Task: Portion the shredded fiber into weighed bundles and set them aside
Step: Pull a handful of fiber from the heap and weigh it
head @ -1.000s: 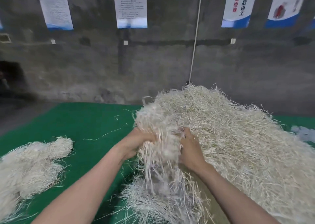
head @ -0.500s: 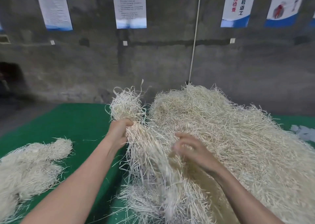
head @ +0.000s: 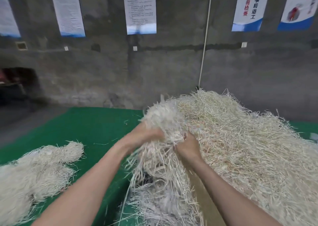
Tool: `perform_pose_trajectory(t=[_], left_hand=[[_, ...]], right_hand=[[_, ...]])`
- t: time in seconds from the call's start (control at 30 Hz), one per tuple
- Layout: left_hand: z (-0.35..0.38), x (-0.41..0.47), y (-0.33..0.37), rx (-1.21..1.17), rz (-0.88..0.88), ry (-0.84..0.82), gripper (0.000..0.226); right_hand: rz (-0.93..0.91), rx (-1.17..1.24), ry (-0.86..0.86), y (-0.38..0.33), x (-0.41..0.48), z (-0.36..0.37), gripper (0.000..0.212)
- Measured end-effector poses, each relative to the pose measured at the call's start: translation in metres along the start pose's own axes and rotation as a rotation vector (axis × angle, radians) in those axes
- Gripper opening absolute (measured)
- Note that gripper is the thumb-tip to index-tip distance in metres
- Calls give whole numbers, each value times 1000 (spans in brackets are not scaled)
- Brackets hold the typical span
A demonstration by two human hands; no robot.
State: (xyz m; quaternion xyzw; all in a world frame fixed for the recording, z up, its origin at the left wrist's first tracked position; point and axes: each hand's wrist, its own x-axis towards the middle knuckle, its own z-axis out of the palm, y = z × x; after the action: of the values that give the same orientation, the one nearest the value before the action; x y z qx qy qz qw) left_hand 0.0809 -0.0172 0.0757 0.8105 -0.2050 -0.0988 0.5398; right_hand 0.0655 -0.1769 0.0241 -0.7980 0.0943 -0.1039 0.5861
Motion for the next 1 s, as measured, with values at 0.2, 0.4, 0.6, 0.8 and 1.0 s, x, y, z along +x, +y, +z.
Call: perform_pose_trajectory(t=[0.2,0.4,0.6,0.8,1.0], left_hand=[[31,16,-39,737,-26,480,22],[25,23,-28,51,-117,577,17],[42,28,-9,-220,-197,464,21],[22,34,-6,-445,-341,585,42],[26,30,-7,-327,-395,556,64]], right_hand=[[-229,-193,-231,-5,-12,-10,50],[-276,-443,-302,4,-8,-27,77],[-162,-454,-216,11,-2,-17,93],[-197,-1023,-149,59,-2,-41,51],[-64,-929,-338,52,-5,-56,80]])
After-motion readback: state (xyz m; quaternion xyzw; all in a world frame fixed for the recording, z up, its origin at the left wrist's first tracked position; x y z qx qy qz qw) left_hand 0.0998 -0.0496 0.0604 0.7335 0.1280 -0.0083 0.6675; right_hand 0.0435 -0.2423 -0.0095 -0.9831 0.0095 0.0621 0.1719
